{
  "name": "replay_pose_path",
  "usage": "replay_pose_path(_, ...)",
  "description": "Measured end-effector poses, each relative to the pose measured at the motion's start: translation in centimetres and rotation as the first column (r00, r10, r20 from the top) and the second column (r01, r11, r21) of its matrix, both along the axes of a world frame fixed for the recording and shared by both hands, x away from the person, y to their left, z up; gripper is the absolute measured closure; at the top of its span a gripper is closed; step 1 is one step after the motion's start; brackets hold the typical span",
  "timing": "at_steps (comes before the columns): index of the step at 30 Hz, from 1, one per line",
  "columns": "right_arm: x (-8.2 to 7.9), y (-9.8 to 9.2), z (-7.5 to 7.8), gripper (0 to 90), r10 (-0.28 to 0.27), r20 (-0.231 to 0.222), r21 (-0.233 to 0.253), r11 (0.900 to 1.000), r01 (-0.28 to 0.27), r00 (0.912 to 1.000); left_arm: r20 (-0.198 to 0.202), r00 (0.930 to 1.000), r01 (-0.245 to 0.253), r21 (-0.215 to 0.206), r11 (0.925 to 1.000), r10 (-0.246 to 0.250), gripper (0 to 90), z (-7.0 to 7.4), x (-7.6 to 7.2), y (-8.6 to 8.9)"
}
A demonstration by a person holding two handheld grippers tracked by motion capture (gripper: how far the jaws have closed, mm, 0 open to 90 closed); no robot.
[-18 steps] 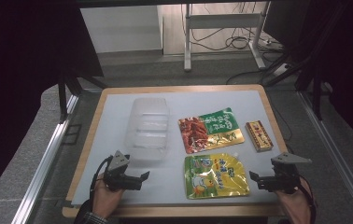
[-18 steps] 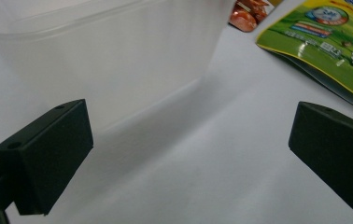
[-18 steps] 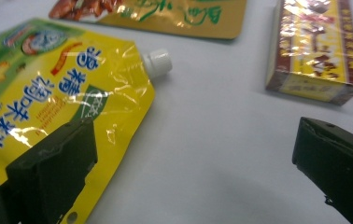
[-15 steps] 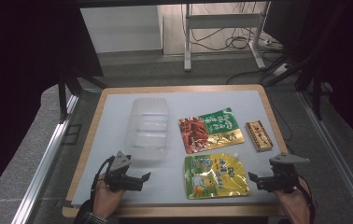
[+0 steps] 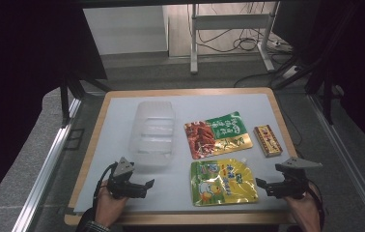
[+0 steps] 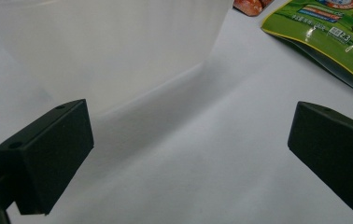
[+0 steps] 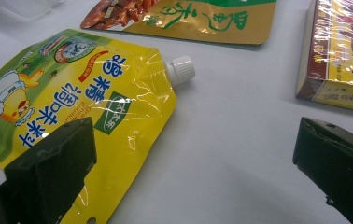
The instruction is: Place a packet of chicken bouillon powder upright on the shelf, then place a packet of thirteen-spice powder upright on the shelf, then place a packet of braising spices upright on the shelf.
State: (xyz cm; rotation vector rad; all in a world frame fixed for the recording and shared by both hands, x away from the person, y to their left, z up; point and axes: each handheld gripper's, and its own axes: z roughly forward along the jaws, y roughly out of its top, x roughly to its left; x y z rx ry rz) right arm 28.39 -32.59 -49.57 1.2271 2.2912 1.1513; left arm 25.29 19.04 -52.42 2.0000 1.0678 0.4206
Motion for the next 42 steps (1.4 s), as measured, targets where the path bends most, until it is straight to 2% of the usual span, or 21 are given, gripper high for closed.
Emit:
replay_pose_path(4,0.0,0.0,0.0,0.0,-0.003,0.004,0.003,1.000,0.003,1.0000,0.013,0.9999,-0.001,-0.006,1.0000,0.001,0.4,0.2,-0.2,-0.1)
replay_pose_path(7,0.1,0.0,-0.1,0.0,-0.004,-0.003,-0.006,1.000,0.004,1.0000,0.033,0.9995,0.006,0.004,1.0000,-0.006,0.4,0.5,-0.3,-0.4)
replay_pose_path(20,0.1,0.0,0.0,0.0,-0.009,0.002,-0.008,1.000,0.009,1.0000,0.037,0.9989,0.027,-0.001,0.9996,-0.027,0.4,0.5,-0.4,-0.7)
replay_pose_path(27,0.1,0.0,-0.1,0.0,-0.007,-0.003,-0.013,1.000,0.007,1.0000,0.034,0.9978,0.057,-0.012,0.9983,-0.056,0.8,0.7,-0.4,-1.1)
replay_pose_path(31,0.1,0.0,-0.1,0.0,-0.004,-0.004,-0.016,1.000,0.004,1.0000,0.038,0.9967,0.072,0.011,0.9973,-0.072,6.9,0.7,-0.6,-1.7)
replay_pose_path(35,0.1,0.0,-0.1,0.0,-0.003,-0.002,-0.015,1.000,0.003,1.0000,0.039,0.9929,0.111,0.036,0.9931,-0.113,13.5,0.8,-0.7,-2.5)
replay_pose_path(42,0.1,0.1,-0.1,0.0,0.001,0.001,-0.016,1.000,-0.001,1.0000,0.040,0.9875,0.152,0.028,0.9881,-0.153,25.7,1.0,-0.9,-3.4)
